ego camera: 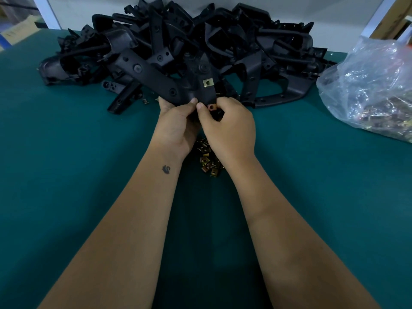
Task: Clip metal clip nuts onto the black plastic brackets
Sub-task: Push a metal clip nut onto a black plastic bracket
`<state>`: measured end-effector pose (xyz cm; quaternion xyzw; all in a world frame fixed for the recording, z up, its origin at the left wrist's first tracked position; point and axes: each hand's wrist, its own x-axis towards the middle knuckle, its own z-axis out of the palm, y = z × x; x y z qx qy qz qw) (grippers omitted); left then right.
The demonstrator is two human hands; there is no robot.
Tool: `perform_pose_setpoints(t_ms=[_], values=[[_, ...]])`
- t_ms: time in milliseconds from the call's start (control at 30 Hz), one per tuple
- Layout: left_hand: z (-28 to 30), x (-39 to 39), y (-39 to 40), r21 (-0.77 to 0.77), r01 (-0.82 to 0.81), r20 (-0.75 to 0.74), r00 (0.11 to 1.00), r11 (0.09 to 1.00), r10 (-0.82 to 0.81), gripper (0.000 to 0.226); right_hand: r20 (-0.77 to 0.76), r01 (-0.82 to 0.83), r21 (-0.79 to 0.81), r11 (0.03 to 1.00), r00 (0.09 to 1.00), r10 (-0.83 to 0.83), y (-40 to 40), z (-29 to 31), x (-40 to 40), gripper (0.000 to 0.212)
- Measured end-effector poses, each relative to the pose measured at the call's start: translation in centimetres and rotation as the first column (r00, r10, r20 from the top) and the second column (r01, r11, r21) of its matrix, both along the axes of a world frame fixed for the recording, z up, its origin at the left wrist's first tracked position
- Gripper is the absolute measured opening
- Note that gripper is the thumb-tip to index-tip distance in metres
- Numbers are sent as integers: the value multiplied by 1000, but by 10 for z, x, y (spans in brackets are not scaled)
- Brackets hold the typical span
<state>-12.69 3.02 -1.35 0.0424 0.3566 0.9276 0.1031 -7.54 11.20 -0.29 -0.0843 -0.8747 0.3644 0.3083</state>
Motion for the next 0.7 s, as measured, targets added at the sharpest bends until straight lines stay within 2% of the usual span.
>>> perform_pose_setpoints(t_ms=[100, 300, 400, 500, 633, 700], values=[[2, 2, -1, -108, 50, -45, 997, 993, -55, 60, -65, 40, -100, 994, 997, -46, 2, 2, 1, 31], [5, 5, 0, -161, 96, -71, 992, 982, -108, 66, -175, 81, -69, 994, 980, -92, 6, 2, 2, 38], [6, 5, 1, -133, 106, -48, 992, 985, -114, 66, -185, 87, -49, 995, 978, -95, 8, 3, 2, 40], [5, 5, 3, -70, 88, 1, 996, 994, -88, 59, -131, 43, -58, 997, 990, -51, 6, 2, 2, 32], [5, 3, 1, 103, -6, 120, 993, 995, -7, 41, -46, 18, -52, 998, 999, -20, 1, 0, 1, 32], [4, -1, 0, 164, -56, 195, 980, 985, 24, 36, -34, 30, 2, 1000, 999, -30, 2, -2, 0, 33]])
